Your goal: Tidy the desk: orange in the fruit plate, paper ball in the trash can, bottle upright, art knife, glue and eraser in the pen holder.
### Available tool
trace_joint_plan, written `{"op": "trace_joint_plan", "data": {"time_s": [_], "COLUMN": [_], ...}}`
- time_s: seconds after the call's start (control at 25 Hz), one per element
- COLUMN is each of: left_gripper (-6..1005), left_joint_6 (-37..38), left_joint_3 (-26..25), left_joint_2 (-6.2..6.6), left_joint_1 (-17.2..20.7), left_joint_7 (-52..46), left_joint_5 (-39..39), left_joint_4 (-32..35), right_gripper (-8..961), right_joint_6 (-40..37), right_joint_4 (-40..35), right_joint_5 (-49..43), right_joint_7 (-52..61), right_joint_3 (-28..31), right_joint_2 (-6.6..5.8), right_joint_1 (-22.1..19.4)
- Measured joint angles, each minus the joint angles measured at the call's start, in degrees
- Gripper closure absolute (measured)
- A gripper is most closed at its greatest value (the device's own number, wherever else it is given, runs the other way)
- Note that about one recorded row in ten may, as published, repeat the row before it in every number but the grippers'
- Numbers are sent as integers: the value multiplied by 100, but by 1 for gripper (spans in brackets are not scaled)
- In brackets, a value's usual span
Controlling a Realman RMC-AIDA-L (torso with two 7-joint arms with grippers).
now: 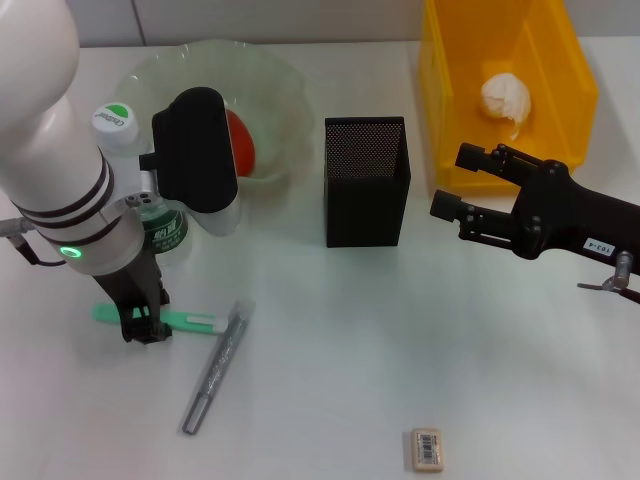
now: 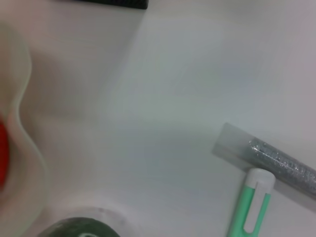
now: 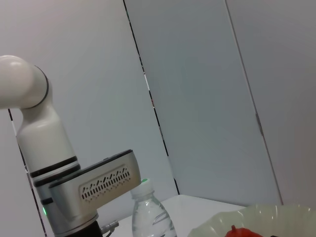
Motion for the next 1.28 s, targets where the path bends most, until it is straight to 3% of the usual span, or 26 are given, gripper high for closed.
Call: {"op": "trace_joint_plan", "data": {"time_s": [0.4,1.28], "left_gripper": [746,745], "left_joint_6": [-41,-103], "left_joint_3": [51,138], "left_joint_2": [0,0], "left_joint_1": [-3,-24], "left_joint_7": [3,-6], "left_joint_5": [54,105], "left_joint_4": [0,-59], "right_gripper": [121,122], "right_joint_6": [0,0], "right_joint_4": [0,0], "right_joint_5": [0,28], "right_joint_7": [0,0], "right_joint_3": [0,0], "right_joint_2": [0,0], "right_joint_1": [0,0]}}
